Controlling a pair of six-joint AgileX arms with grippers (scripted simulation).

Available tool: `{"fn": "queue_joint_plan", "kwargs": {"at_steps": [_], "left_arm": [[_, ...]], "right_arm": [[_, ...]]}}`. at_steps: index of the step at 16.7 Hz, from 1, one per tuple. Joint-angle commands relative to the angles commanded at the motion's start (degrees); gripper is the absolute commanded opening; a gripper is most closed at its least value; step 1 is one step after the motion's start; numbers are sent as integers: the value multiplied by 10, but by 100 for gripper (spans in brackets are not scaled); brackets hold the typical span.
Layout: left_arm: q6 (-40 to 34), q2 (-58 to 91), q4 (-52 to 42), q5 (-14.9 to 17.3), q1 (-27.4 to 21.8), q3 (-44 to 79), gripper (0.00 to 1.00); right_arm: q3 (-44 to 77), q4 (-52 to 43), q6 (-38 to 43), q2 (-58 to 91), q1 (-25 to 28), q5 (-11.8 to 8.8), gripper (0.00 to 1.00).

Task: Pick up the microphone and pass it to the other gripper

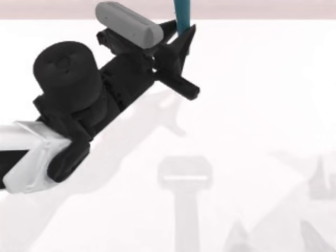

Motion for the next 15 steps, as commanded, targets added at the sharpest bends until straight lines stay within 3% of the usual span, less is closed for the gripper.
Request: {"fn": "queue_joint_plan", "kwargs": {"at_steps": [8,11,15], "left_arm": [[-1,-2,1,-1,-2,-2,0],[-1,-2,1,-1,-2,-2,0],[-1,-2,1,-1,-2,-2,0]], "right_arm": [[13,7,-2,20,10,-8,100],[59,33,-6,93,41,-36,100],[157,91,-13,258,104,-90,100]]}}
